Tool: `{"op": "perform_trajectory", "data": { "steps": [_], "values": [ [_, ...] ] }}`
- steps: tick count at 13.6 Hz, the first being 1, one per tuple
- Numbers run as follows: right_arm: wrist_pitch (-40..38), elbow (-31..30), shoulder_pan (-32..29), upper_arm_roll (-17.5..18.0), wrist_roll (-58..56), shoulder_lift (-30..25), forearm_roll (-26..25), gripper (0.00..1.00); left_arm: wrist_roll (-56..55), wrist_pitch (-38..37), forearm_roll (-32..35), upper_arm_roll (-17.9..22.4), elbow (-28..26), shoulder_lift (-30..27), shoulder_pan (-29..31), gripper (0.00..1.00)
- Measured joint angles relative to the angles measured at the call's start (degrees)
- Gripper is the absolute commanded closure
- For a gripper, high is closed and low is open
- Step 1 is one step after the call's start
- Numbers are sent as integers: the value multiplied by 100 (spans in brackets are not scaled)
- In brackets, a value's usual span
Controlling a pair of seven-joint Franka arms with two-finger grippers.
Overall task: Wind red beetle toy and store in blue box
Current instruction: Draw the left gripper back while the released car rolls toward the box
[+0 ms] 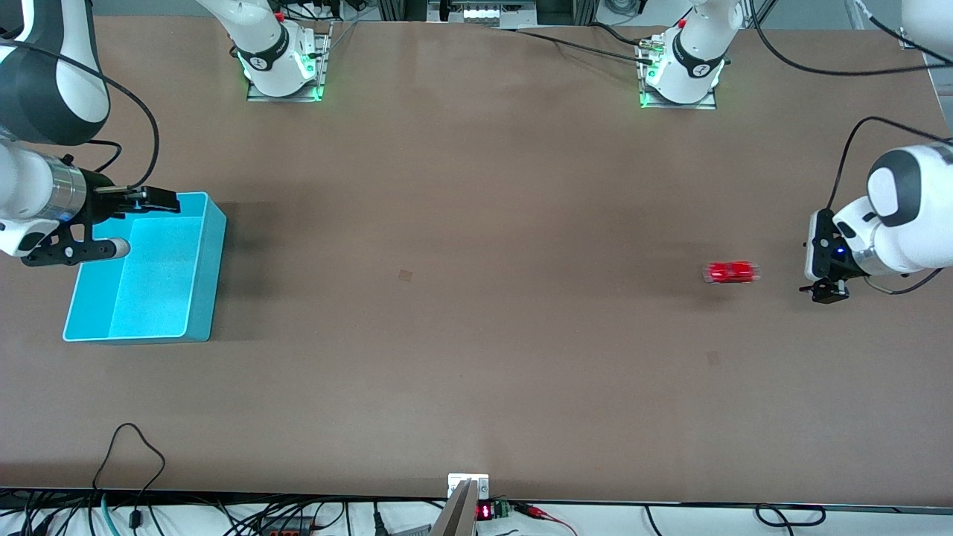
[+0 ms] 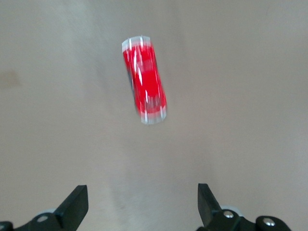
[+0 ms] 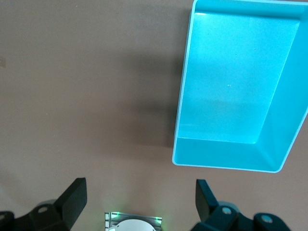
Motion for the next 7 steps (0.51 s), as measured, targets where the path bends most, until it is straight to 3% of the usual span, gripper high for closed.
{"op": "perform_trajectory", "data": {
  "steps": [3, 7],
  "values": [
    [-6, 0, -1, 0, -3, 0, 0, 0, -540, -17, -20, -74, 56, -229, -265, 0],
    [-8, 0, -1, 0, -6, 1, 0, 0, -2109, 1, -488, -94, 236, -242, -816, 0]
  ]
}}
